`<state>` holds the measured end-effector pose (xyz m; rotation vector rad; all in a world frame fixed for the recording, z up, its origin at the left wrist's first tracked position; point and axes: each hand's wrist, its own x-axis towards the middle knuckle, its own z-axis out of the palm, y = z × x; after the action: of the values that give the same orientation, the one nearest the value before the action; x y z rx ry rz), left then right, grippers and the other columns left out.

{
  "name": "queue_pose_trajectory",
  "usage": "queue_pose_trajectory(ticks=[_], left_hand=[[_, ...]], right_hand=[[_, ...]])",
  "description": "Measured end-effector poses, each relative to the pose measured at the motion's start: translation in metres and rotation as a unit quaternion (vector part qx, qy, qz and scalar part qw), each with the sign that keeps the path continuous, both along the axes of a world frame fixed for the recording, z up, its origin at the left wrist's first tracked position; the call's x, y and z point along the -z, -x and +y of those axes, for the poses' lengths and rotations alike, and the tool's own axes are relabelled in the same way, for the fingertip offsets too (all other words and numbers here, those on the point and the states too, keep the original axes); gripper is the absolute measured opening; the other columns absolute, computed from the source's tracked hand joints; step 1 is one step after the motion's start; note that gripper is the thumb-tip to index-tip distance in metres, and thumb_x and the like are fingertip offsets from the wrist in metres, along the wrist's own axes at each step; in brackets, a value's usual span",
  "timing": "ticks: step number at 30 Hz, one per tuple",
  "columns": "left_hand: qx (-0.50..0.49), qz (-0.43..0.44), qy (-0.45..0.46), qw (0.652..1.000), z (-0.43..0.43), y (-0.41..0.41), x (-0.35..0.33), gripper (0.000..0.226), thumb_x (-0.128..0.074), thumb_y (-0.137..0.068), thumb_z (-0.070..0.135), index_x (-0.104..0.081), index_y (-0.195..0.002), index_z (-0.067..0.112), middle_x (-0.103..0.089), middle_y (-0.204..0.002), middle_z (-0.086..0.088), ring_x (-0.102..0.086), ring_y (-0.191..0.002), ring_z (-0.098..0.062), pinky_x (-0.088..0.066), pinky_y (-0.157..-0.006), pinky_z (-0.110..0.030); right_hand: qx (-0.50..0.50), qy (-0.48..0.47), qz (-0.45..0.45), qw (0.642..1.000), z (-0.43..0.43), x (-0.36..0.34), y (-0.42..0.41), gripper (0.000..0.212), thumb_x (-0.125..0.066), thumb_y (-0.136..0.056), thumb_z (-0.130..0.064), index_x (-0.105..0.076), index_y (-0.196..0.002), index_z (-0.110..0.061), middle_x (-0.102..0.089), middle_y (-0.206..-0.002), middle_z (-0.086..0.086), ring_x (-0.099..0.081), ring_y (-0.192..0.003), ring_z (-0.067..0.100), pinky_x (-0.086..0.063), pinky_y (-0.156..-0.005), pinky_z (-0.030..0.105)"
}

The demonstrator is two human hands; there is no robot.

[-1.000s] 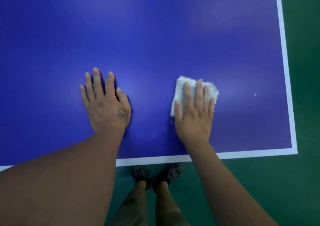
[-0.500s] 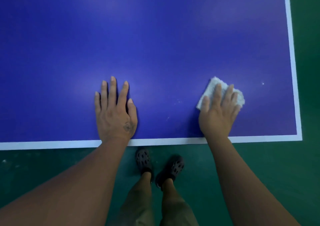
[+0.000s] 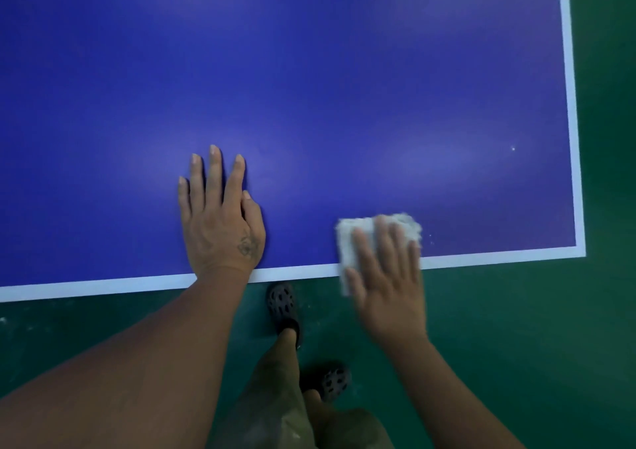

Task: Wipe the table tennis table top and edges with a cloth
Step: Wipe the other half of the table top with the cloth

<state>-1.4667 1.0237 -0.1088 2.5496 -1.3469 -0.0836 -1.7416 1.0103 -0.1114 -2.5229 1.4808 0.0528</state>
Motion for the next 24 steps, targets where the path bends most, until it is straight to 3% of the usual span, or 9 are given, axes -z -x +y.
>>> queue_pose_trajectory(ticks=[4, 8, 13, 16, 20, 24], left_hand=[[-0.002, -0.01, -0.005, 1.0, -0.001, 0.002, 0.001, 0.056, -0.039, -0.109, 0.028, -0.041, -0.165, 0.02, -0.025, -0.178, -0.007, -0.016, -0.166, -0.032, -0.012, -0.135, -0.052], [-0.002, -0.009, -0.011, 1.0, -0.002, 0.003, -0.001, 0.057, -0.04, -0.108, 0.028, -0.04, -0.165, 0.02, -0.024, -0.178, -0.007, -0.015, -0.166, -0.032, -0.012, -0.135, -0.052], [-0.004, -0.005, -0.019, 1.0, -0.004, 0.005, -0.007, 0.058, -0.043, -0.108, 0.025, -0.04, -0.165, 0.018, -0.024, -0.178, -0.009, -0.015, -0.166, -0.033, -0.011, -0.135, -0.053], [0.001, 0.0, -0.023, 1.0, -0.004, 0.005, -0.007, 0.057, -0.042, -0.109, 0.028, -0.041, -0.165, 0.018, -0.023, -0.178, -0.009, -0.014, -0.166, -0.032, -0.009, -0.135, -0.052], [-0.004, 0.006, -0.017, 1.0, -0.002, 0.007, -0.006, 0.056, -0.039, -0.109, 0.032, -0.042, -0.164, 0.018, -0.024, -0.178, -0.008, -0.014, -0.166, -0.031, -0.008, -0.135, -0.051], [0.003, 0.003, -0.022, 1.0, -0.002, 0.009, -0.005, 0.058, -0.036, -0.109, 0.033, -0.041, -0.164, 0.015, -0.023, -0.178, -0.011, -0.014, -0.166, -0.034, -0.008, -0.135, -0.052]], right_hand=[[0.169, -0.044, 0.04, 0.984, -0.045, -0.011, 0.063, 0.07, -0.014, -0.111, -0.058, -0.016, -0.172, -0.025, -0.003, -0.18, 0.009, -0.003, -0.167, 0.031, -0.014, -0.131, 0.062], [0.291, -0.051, 0.038, 0.955, -0.079, -0.012, 0.028, 0.069, -0.015, -0.11, -0.051, -0.009, -0.173, -0.024, 0.005, -0.18, 0.012, 0.003, -0.166, 0.035, -0.005, -0.131, 0.063], [0.081, -0.022, 0.012, 0.996, -0.029, -0.007, -0.078, 0.062, -0.024, -0.115, -0.047, -0.014, -0.172, -0.028, -0.002, -0.18, 0.009, 0.002, -0.167, 0.031, -0.004, -0.133, 0.058], [0.01, -0.023, -0.022, 0.999, -0.01, -0.001, -0.08, 0.06, -0.03, -0.115, -0.048, -0.021, -0.171, -0.03, -0.007, -0.181, 0.005, -0.001, -0.167, 0.027, -0.009, -0.134, 0.057], [-0.002, -0.008, 0.0, 1.0, -0.026, 0.0, -0.016, 0.064, -0.025, -0.113, -0.052, -0.015, -0.172, -0.03, -0.002, -0.181, 0.003, 0.0, -0.167, 0.025, -0.01, -0.134, 0.056], [0.109, -0.026, 0.041, 0.993, -0.069, -0.005, 0.069, 0.066, -0.012, -0.11, -0.057, -0.006, -0.172, -0.035, 0.009, -0.181, -0.002, 0.008, -0.167, 0.022, -0.004, -0.134, 0.054]])
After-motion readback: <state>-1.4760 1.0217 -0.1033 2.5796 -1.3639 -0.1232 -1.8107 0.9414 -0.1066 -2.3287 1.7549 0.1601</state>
